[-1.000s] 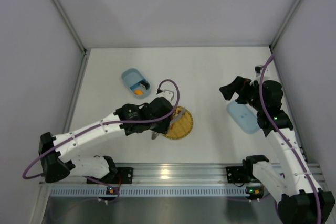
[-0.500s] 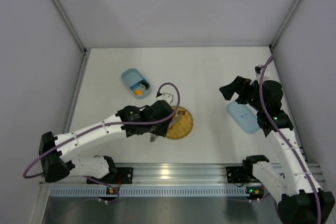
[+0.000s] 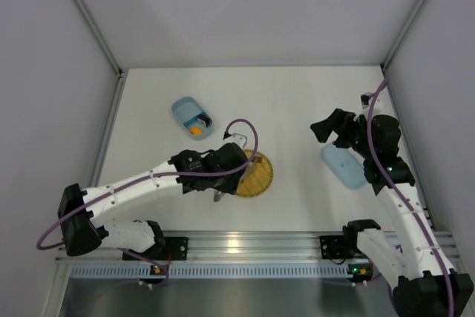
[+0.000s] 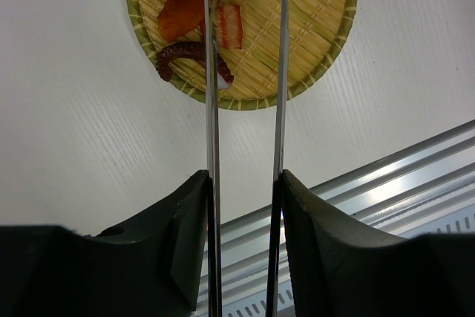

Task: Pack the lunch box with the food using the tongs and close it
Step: Pick up the fake food from the plate.

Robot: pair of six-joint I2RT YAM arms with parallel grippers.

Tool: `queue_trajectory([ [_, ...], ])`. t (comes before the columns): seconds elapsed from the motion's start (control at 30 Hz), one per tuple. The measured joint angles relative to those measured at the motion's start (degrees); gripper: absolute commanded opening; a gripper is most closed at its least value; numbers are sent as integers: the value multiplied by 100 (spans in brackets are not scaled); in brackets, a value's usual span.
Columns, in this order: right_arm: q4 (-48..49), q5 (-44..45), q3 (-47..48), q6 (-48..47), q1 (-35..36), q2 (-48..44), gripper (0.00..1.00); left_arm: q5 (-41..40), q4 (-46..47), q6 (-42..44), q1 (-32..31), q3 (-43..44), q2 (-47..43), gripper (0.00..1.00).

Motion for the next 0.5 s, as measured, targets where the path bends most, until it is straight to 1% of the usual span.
queue_trajectory([
  [0.23,-26,2,-50,-4,0,-24,99,0,22,2,0,-4,0,46],
  [0.5,-26,2,-50,-22,0,-31,99,4,42,26,0,-4,13,39],
])
